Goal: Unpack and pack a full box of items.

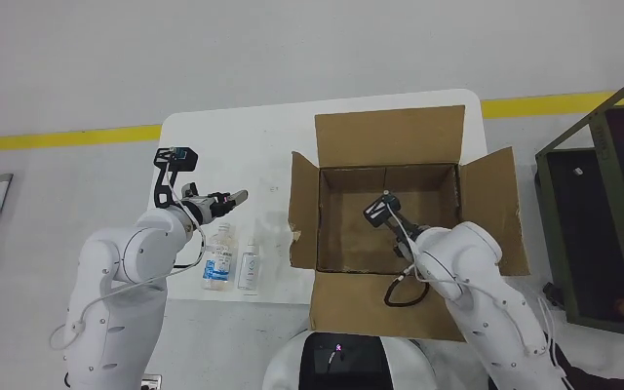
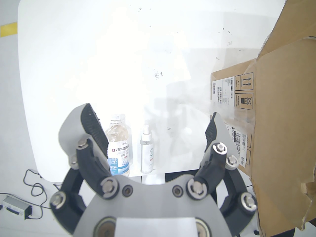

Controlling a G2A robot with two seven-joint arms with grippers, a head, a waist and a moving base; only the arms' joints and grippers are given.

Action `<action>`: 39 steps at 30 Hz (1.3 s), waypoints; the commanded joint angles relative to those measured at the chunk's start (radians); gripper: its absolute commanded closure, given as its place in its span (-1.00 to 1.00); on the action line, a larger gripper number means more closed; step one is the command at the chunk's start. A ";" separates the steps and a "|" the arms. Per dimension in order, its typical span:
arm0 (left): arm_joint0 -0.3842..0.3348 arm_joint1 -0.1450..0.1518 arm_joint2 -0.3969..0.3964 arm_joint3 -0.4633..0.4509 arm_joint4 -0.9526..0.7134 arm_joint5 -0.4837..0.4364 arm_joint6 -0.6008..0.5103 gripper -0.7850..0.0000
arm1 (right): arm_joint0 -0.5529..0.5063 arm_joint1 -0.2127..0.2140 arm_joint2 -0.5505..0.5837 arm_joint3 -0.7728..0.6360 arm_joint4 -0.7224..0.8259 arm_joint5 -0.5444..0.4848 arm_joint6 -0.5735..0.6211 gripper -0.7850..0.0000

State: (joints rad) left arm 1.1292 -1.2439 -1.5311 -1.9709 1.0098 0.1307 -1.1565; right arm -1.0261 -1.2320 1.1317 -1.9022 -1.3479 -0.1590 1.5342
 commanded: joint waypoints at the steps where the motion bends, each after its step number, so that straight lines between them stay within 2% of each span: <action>1: 0.000 0.000 0.000 0.000 0.000 0.000 0.000 -1.00 | 0.014 -0.002 -0.006 0.025 0.004 0.000 0.002 1.00; 3: 0.000 0.000 0.000 0.000 0.000 0.000 0.000 -1.00 | 0.024 -0.003 -0.014 0.054 0.004 -0.003 0.002 0.95; 4: 0.000 0.000 0.000 0.000 0.000 0.000 0.000 -1.00 | 0.030 -0.003 -0.015 0.061 0.012 0.000 0.002 0.57; 11: 0.000 0.000 0.000 0.000 0.000 0.000 0.000 -1.00 | 0.047 -0.002 -0.027 0.099 0.007 -0.001 0.002 0.35; 39: 0.000 0.000 0.000 0.000 0.000 0.000 0.000 -1.00 | 0.074 -0.004 -0.066 0.192 -0.019 0.029 0.002 0.32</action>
State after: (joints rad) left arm 1.1292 -1.2439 -1.5311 -1.9709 1.0098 0.1307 -1.1566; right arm -0.9535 -1.2353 1.0681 -1.7138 -1.3656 -0.1293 1.5359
